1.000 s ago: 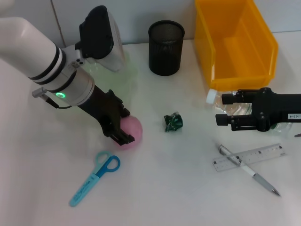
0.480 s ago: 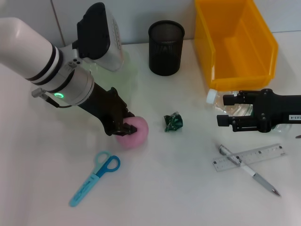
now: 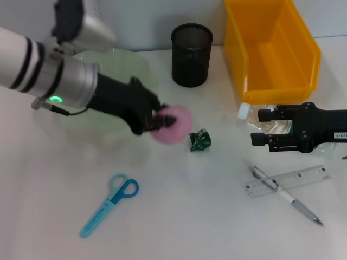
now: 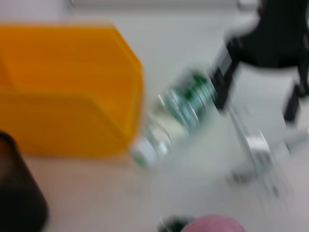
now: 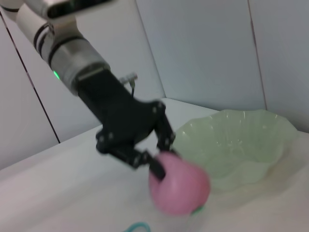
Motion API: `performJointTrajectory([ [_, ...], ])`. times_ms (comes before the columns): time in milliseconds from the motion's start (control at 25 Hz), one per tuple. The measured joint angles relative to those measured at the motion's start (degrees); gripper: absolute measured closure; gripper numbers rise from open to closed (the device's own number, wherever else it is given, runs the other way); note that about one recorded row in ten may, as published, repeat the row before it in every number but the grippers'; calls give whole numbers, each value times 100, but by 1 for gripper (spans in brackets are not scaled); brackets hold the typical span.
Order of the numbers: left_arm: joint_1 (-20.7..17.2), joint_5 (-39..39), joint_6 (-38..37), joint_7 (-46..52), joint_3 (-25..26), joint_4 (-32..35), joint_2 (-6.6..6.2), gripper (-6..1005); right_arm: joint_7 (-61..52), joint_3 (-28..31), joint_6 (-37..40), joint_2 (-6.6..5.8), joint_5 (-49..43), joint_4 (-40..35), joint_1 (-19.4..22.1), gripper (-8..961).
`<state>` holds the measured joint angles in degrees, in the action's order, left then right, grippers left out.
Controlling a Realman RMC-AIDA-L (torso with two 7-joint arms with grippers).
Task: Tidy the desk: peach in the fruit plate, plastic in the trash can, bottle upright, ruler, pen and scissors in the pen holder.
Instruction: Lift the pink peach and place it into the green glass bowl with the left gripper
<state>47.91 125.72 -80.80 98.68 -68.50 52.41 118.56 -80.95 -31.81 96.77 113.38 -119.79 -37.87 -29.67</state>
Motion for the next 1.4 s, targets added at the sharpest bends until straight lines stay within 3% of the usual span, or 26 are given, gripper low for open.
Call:
performJointTrajectory([
  [120,-373,-838,190,-180,633,42,-7,776,0,-6,0,0,0,3,5,196],
  [400,-742,-1953,691,-673,1421,-537,-10,823,0,-26,0,0,-1,8,5,196],
  [800,-910,-2351,2545,-835,1413,-1419,17,900,0,-27,-1,1,-1,8,-3,196],
  [1120,-888,-2313,3143,-856,1392,-1826,3,945,0,-27,-1,25,-1,8,1,196],
  [1400,-901,-2335,3300,-816,1352,-1968,13,873,-6,-27,0,35,-1,8,3,195],
])
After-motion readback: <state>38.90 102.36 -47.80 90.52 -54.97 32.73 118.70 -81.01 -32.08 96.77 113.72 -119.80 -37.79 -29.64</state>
